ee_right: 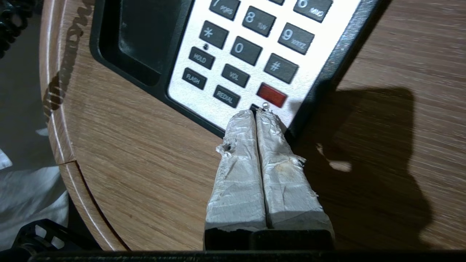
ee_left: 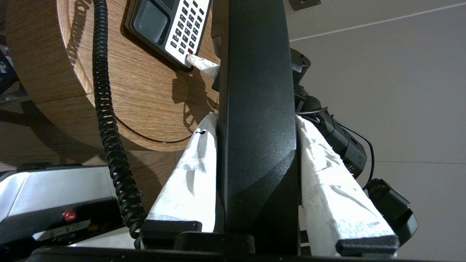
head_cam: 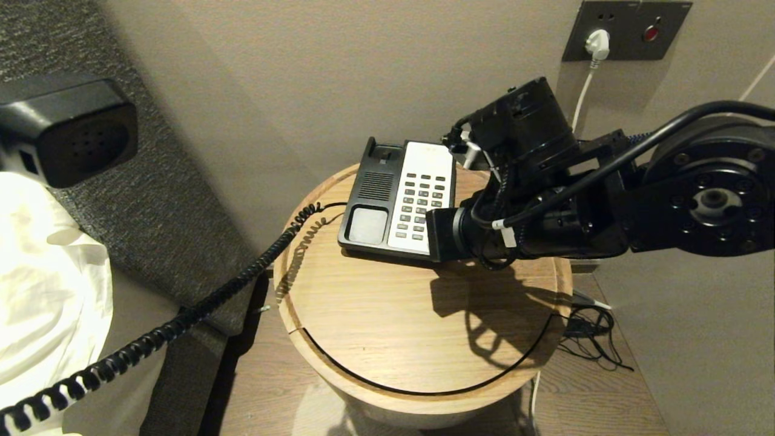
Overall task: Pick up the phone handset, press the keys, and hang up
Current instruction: Dial the number
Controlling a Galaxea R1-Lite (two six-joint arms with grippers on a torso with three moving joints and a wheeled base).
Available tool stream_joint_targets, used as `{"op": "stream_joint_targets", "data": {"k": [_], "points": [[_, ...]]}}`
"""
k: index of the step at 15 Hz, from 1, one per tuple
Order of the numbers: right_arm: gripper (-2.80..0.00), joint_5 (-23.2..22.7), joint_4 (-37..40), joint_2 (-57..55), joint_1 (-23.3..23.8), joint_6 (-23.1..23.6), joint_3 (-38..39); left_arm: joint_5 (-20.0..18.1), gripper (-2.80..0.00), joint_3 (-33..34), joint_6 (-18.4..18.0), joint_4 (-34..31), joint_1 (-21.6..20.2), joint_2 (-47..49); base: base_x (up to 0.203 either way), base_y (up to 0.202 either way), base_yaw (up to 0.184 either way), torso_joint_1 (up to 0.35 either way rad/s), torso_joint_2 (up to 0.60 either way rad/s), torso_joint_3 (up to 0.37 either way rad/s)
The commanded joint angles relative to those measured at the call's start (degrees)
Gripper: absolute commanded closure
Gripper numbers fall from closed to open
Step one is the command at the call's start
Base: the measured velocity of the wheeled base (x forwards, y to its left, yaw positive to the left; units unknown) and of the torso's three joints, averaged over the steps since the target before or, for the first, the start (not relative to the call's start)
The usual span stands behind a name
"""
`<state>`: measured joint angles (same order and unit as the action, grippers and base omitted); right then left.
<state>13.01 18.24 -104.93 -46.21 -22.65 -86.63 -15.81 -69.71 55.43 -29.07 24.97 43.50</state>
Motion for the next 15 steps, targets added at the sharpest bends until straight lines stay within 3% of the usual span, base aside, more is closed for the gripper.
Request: {"op": "stream_joint_targets", "data": {"k": [1,9,15], "points": [[0.00,0.1,0.2,1.5,-0.1,-0.2,0.0,-0.1,0.00,0.1,0.4,-0.2,0.0,0.0,0.000,0.000,0.000,0.000,0.00,0.000],[0.00,0.0,1.4,7.3,0.0,-1.5,3.6,-1.2,0.00,0.4,0.4,-0.2,0.0,0.1,0.000,0.000,0.000,0.000,0.00,0.000],[0.00,0.1,0.7,2.9,0.6,-1.3,2.5,-1.2,0.00,1.1,0.3,-0.2,0.0,-0.3,0.000,0.000,0.000,0.000,0.00,0.000]]}}
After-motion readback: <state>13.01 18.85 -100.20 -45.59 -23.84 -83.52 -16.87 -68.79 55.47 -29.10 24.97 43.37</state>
